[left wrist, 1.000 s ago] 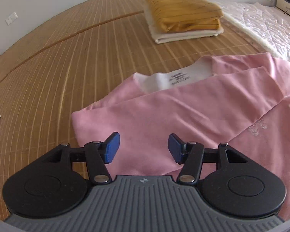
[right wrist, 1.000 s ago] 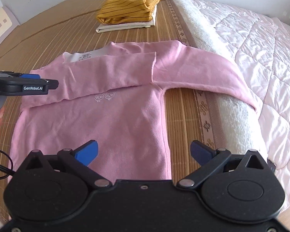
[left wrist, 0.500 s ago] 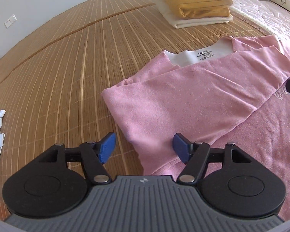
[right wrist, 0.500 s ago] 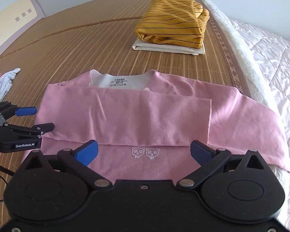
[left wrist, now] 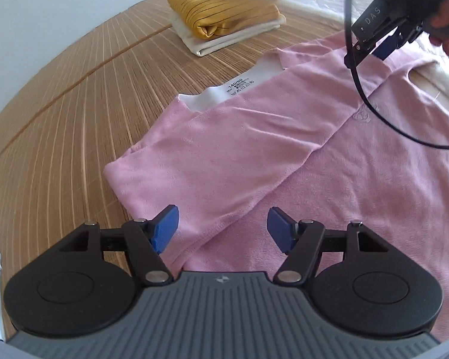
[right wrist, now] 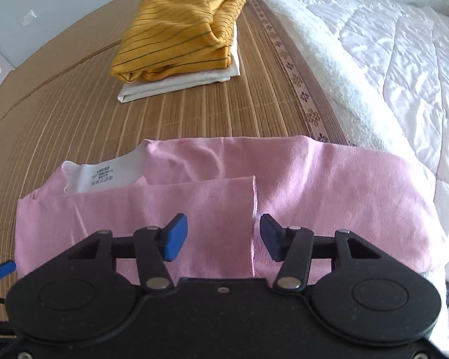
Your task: Fold clothes
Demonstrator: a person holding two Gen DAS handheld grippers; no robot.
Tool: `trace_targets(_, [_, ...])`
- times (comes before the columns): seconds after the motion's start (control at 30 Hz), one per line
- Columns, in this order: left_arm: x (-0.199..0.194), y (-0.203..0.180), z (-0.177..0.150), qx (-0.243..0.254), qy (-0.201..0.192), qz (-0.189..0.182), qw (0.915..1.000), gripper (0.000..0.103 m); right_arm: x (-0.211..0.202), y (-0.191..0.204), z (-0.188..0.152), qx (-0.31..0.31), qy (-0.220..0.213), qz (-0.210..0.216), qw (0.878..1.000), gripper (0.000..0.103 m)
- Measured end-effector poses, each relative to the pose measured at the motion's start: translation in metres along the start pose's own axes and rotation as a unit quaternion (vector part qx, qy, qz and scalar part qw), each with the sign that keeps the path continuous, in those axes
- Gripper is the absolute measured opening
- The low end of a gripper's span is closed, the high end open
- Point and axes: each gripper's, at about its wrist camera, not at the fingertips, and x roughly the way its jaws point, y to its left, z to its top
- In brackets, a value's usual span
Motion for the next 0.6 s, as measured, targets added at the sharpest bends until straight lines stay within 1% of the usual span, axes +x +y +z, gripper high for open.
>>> trace_targets(0.03, [0.003, 0.002, -0.001, -0.008, 0.004, 0.003, 1.0000, 0.071, 0.002, 0.001, -0.001, -0.002, 0.004, -0.006, 1.000, 0.055])
trace_targets(0.1, [0.006, 0.012, -0.002, -0.037, 0.004, -0.003, 0.9993, 0.072, 0.002, 0.004, -0.005, -0.012, 0.002, -0.014, 1.000, 0.053])
trace_targets(0.13, [0.007, 0.017, -0.003, -0.045, 0.004, -0.002, 0.9990, 0.072, 0.001, 0.007, -0.007, -0.023, 0.003, -0.016, 1.000, 0.049])
trace_targets(0.17, [0.008, 0.021, -0.004, -0.048, 0.004, 0.005, 0.9988, 0.072, 0.001, 0.009, -0.007, -0.037, 0.005, -0.017, 0.999, 0.041])
trace_targets(0.2, [0.008, 0.025, -0.005, -0.048, 0.006, 0.018, 0.9987, 0.072, 0.000, 0.011, -0.008, -0.051, 0.007, -0.017, 0.999, 0.036])
trace_targets(0.23, [0.008, 0.028, -0.006, -0.048, 0.008, 0.033, 0.9983, 0.072, -0.001, 0.013, -0.007, -0.060, 0.009, -0.013, 0.998, 0.021])
trace_targets(0.27, [0.008, 0.032, -0.008, -0.053, 0.013, 0.044, 0.9976, 0.072, -0.003, 0.014, -0.007, -0.066, 0.009, -0.007, 0.998, 0.005])
trace_targets(0.4, [0.006, 0.052, -0.019, -0.101, 0.035, 0.054, 0.9927, 0.072, -0.019, 0.013, -0.004, -0.062, 0.001, 0.013, 0.998, 0.004])
trace_targets(0.5, [0.003, 0.058, -0.024, -0.096, 0.042, 0.055, 0.9929, 0.072, -0.034, 0.010, -0.001, -0.062, -0.003, 0.006, 0.998, 0.004])
trace_targets(0.57, [0.002, 0.062, -0.026, -0.091, 0.044, 0.056, 0.9933, 0.072, -0.035, 0.006, 0.000, -0.056, 0.005, -0.004, 0.998, 0.004])
trace_targets(0.6, [0.002, 0.064, -0.026, -0.096, 0.046, 0.053, 0.9929, 0.072, -0.032, 0.003, -0.002, -0.053, 0.008, -0.010, 0.998, 0.004])
